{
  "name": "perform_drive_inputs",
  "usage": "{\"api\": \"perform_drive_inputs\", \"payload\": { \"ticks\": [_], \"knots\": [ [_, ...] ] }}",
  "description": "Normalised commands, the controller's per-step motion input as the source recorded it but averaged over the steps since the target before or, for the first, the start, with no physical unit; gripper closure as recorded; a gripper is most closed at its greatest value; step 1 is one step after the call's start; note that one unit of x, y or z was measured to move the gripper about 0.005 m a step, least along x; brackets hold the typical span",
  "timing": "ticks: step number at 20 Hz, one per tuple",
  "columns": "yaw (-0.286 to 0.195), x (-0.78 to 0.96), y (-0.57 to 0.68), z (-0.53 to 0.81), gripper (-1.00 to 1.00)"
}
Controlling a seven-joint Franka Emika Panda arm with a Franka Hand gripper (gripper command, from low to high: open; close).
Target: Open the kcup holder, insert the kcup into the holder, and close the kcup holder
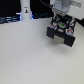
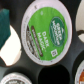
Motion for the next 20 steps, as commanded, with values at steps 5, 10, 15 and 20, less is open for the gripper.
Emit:
{"api": "perform_drive_inputs", "payload": {
  "ticks": [5,10,15,20],
  "knots": [
    [0.057,0.4,-0.3,0.48,-1.0],
    [0.04,0.56,-0.42,0.41,-1.0],
    [0.008,0.7,-0.43,0.25,-1.0],
    [0.009,0.76,-0.41,0.11,-1.0]
  ]
}}
